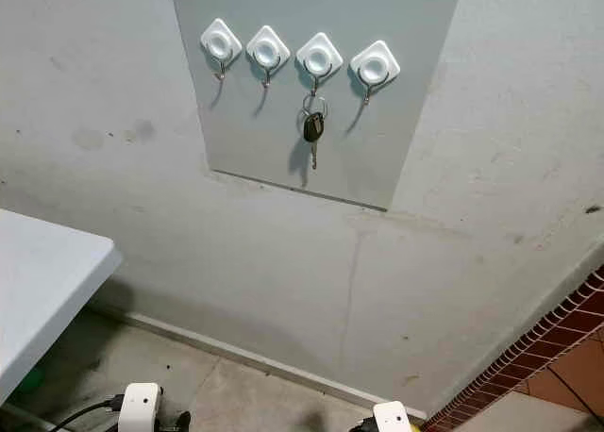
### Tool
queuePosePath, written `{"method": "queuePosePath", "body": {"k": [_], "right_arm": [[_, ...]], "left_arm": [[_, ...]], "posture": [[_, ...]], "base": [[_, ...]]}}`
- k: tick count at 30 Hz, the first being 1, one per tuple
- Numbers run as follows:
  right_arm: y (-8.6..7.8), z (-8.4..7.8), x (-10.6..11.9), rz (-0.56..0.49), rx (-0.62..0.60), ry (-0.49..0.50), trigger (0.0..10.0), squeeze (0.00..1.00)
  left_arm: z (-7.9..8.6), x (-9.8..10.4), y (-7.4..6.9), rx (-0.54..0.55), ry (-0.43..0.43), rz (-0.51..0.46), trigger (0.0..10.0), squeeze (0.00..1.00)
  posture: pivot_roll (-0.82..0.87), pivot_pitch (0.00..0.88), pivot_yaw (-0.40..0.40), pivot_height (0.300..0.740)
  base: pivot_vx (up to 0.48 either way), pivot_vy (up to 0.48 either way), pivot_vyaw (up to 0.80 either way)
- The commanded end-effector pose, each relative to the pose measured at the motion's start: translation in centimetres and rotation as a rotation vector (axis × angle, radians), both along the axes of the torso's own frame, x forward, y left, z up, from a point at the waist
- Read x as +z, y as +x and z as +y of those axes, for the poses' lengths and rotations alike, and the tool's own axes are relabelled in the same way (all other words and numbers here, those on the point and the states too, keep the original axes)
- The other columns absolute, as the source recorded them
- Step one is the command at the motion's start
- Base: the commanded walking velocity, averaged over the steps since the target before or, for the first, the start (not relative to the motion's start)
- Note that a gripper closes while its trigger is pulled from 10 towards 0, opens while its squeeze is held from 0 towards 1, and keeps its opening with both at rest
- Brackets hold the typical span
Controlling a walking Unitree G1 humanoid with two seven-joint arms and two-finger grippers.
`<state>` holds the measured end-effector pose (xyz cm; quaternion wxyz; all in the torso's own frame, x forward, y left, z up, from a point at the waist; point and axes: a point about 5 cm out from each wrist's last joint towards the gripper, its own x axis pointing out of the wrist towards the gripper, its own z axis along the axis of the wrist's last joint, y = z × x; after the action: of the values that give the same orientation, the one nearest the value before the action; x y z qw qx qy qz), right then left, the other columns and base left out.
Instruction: Hang keys on a hook
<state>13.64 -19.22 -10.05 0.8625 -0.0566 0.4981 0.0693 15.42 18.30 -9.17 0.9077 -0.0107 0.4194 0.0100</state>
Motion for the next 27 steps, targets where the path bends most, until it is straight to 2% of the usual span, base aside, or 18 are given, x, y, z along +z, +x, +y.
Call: {"method": "queuePosePath", "body": {"k": [1,27], "right_arm": [[-0.86,0.14,-0.35,0.038,0.008,-0.009,10.0,0.0],[-0.38,0.31,-0.22,0.031,0.04,-0.016,10.0,0.0]], "left_arm": [[0.12,-0.1,-0.19,0.004,0.01,0.014,10.0,0.0],[0.07,-0.19,-0.17,0.004,0.022,0.037,10.0,0.0]], "posture": [[-0.06,0.0,0.005,0.74],[-0.06,0.0,-0.007,0.74]], "base": [[0.0,0.0,0.8],[0.0,0.0,0.8]]}}
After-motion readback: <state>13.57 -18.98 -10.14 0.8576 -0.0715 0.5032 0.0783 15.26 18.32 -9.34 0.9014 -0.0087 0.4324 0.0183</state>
